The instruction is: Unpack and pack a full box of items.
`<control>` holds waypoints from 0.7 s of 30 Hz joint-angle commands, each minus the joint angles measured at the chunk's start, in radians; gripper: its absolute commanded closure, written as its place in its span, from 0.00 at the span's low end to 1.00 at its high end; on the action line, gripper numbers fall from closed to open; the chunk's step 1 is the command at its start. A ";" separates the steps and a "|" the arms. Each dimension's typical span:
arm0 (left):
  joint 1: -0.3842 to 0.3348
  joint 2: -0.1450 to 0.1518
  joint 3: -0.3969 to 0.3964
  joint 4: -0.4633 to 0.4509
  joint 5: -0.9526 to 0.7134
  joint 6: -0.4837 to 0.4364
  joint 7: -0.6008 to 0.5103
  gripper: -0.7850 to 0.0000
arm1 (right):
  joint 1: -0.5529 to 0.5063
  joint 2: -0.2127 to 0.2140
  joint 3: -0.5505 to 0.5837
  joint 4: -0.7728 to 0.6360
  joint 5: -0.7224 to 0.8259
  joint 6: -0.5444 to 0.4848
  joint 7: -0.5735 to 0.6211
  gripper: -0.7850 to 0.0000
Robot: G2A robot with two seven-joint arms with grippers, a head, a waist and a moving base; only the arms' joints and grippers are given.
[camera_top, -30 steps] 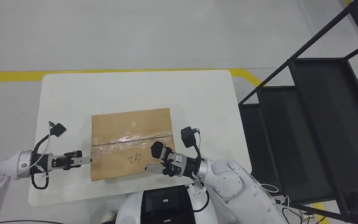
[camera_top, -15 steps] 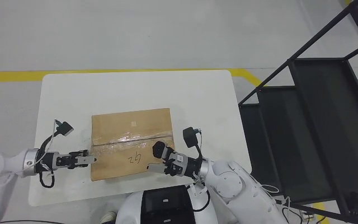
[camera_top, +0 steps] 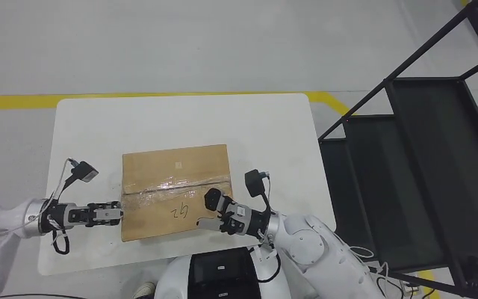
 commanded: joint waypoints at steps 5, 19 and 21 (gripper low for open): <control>-0.038 -0.008 0.049 0.030 0.020 0.026 0.039 0.00 | 0.000 0.002 -0.001 -0.002 -0.003 0.003 -0.002 0.00; -0.083 -0.011 0.080 0.030 0.105 0.035 0.064 0.54 | -0.003 0.008 0.000 -0.003 -0.005 0.006 -0.009 0.00; -0.081 -0.010 0.077 0.024 0.132 0.039 0.079 0.63 | -0.002 0.009 0.000 -0.003 -0.004 0.007 -0.010 0.00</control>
